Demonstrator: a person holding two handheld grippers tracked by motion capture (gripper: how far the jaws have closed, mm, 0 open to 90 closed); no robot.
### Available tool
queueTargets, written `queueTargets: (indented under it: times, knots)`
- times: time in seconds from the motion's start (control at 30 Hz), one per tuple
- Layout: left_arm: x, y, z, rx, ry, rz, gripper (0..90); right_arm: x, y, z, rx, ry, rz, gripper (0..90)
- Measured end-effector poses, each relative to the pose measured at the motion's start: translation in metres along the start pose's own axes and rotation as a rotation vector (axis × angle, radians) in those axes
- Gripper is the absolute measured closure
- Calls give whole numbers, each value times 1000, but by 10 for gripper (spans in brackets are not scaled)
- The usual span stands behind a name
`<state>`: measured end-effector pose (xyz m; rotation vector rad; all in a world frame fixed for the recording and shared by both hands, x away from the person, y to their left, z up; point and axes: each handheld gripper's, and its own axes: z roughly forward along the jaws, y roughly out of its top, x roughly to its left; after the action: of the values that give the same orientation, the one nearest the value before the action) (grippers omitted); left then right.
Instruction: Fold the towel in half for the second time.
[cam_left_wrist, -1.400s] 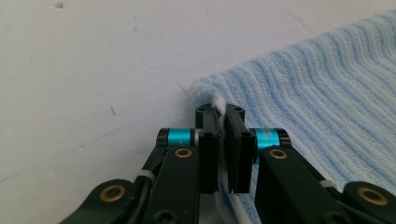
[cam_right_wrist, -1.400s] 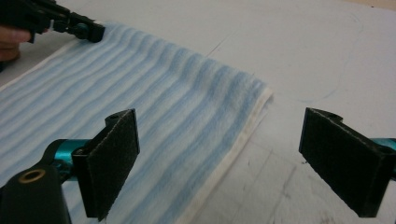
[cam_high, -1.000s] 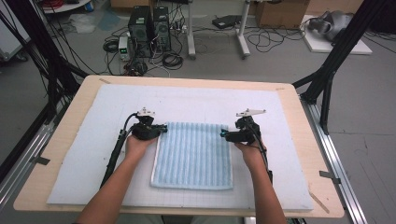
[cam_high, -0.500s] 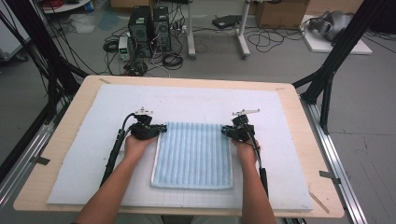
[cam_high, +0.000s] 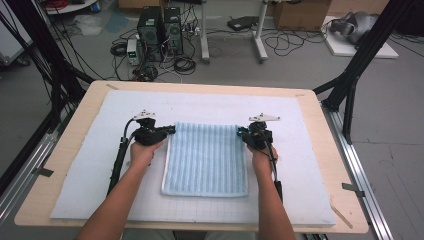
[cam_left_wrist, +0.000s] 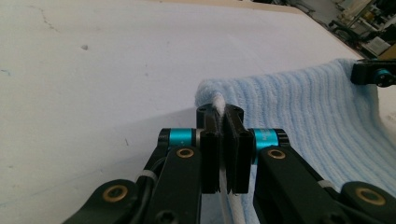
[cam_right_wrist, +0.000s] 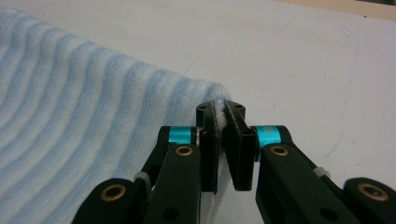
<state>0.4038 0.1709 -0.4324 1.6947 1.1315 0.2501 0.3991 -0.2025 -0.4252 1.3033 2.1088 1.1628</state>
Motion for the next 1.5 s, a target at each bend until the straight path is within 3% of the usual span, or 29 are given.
queueTargets:
  times: [0.17,0.3,0.47,0.53,0.67,0.87,0.9,1.0,1.2,1.27,1.5]
  knots:
    - [-8,4,-11,-24,-39,23,854,4,-2,-12,-23,38,25,843]
    - [-16,6,-19,-34,-62,59,853,9,3,-27,-58,53,-1,843]
    - [-21,5,-31,-46,-64,81,853,13,3,-39,-53,75,-7,841]
    - [-25,3,-36,-25,-57,118,851,16,3,-46,-76,83,-13,841]
    - [-30,-4,-46,-55,-78,135,848,20,-6,-55,-82,108,-8,841]
    - [-40,-20,-61,-54,-119,166,844,27,-23,-71,-105,160,1,839]
    - [-42,-21,-63,-32,-120,174,842,28,-26,-74,-109,159,-2,838]
    - [-48,-30,-69,-54,-142,184,840,31,-33,-81,-117,169,-1,837]
    - [-54,-50,-81,-32,-141,219,834,38,-48,-95,-128,177,-16,834]
    - [-56,-55,-84,-15,-141,248,829,41,-53,-100,-129,182,-23,834]
    - [-60,-74,-92,9,-168,246,813,51,-72,-109,-94,175,-55,830]
